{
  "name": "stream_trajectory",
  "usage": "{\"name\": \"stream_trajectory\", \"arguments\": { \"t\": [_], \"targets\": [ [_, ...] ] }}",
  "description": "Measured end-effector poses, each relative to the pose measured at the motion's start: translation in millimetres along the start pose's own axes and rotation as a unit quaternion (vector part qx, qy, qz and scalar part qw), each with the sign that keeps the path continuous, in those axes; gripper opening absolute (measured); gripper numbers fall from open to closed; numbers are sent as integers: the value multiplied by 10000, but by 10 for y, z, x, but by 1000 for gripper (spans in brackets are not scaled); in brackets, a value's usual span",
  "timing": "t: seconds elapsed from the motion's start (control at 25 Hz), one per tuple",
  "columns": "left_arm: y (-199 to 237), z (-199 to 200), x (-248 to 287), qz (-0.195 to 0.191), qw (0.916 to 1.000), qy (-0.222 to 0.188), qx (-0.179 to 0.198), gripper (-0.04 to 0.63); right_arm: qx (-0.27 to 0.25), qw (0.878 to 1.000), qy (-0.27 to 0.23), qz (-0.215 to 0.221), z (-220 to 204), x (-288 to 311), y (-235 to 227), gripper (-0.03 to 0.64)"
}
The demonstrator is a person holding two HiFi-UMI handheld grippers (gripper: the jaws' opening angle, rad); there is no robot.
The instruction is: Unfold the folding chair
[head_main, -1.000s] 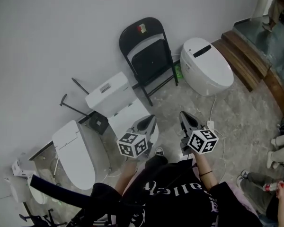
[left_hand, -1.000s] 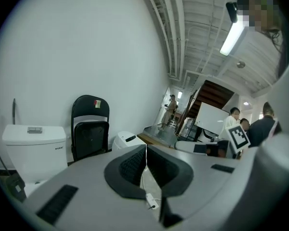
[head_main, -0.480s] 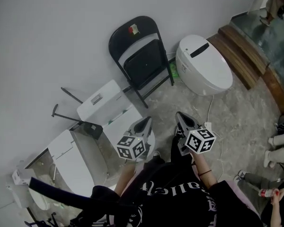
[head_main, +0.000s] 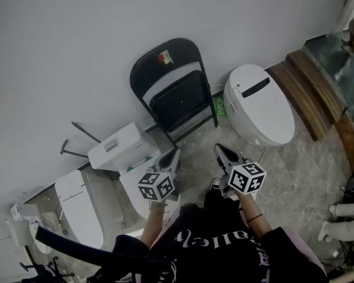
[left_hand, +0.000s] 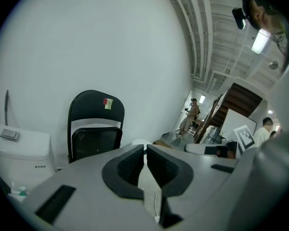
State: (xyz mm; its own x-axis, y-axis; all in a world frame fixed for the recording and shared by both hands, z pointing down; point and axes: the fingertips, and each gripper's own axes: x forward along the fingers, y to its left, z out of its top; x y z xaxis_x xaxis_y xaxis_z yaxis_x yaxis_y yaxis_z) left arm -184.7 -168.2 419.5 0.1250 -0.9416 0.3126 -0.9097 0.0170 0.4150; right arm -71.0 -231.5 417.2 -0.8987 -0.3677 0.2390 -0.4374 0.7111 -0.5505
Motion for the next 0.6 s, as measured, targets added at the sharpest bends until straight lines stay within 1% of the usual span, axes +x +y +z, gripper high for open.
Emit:
{"name": "stream_trajectory", "arguments": {
  "t": [0.12,0.28,0.4,0.6],
  "targets": [
    [23,131,285,184,9998,24,53,5,124,9998,4,130,243,165,-264,14],
    [198,326,510,455,9987,97,203,5,266,9996,72,113,417,399,-537,14],
    [443,581,641,608,9976,42,325,5,388,9989,164,192,458,619,-633,14],
    [1007,995,949,759,9963,-23,410,5,449,9983,279,229,523,1094,-698,14]
  ]
}}
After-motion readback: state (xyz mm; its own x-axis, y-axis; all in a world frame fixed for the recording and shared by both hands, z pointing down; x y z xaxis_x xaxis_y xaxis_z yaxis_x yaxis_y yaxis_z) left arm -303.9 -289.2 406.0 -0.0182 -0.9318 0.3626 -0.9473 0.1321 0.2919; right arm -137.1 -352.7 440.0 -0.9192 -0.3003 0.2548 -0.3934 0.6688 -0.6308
